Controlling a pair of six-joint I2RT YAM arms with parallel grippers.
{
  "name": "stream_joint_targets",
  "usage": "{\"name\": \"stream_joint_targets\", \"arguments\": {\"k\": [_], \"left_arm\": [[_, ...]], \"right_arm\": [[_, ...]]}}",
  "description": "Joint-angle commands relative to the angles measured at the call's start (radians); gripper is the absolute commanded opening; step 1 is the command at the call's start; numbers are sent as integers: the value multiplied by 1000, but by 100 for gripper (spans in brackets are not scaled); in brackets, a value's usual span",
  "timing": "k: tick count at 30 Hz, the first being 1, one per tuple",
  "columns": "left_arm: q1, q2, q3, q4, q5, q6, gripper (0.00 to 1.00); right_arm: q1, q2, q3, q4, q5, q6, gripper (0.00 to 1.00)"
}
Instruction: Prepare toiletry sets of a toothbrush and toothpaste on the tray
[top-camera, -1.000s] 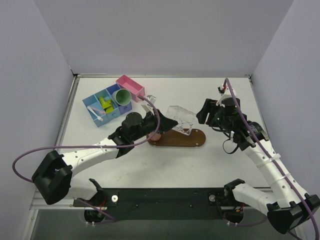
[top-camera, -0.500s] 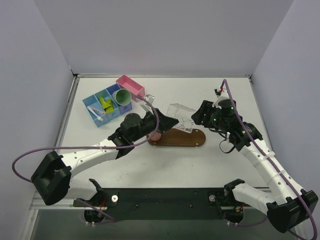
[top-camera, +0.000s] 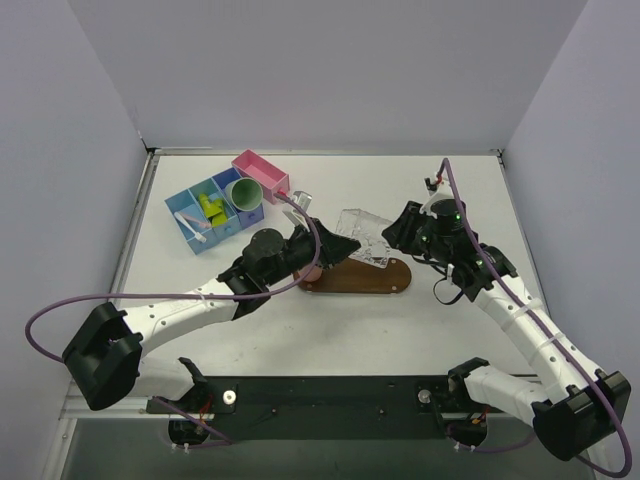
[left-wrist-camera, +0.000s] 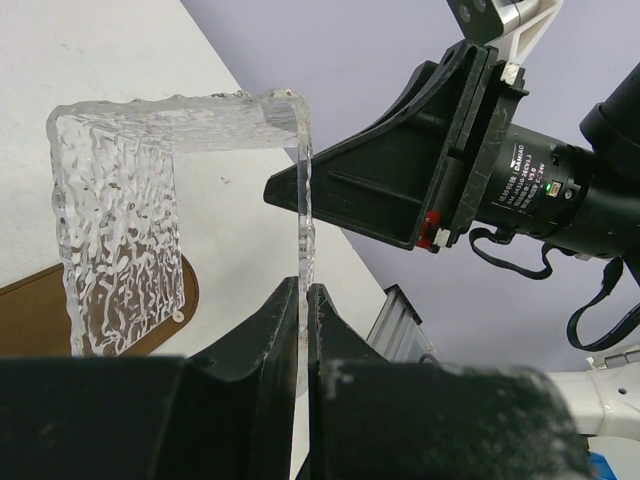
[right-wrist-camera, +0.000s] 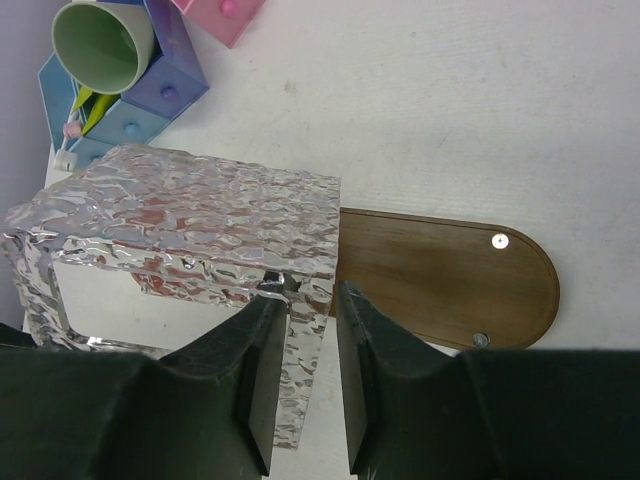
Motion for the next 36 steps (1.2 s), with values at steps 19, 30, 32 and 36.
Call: {"name": "stream_joint_targets", "arguments": {"k": [19, 30, 32, 36], "left_arm": [[-16, 17, 127, -36, 59, 94, 46], [50, -53, 165, -191, 59, 214, 66], [99, -78, 182, -260, 73, 260, 66], [238, -156, 199, -366, 146, 301, 67]], "right_arm": [[0, -36, 7, 49, 64, 24, 0], [-22, -50, -3, -6, 85, -5, 0], [-22, -52, -2, -17, 85, -10, 0], [-25, -43, -3, -52, 79, -22, 0]]}}
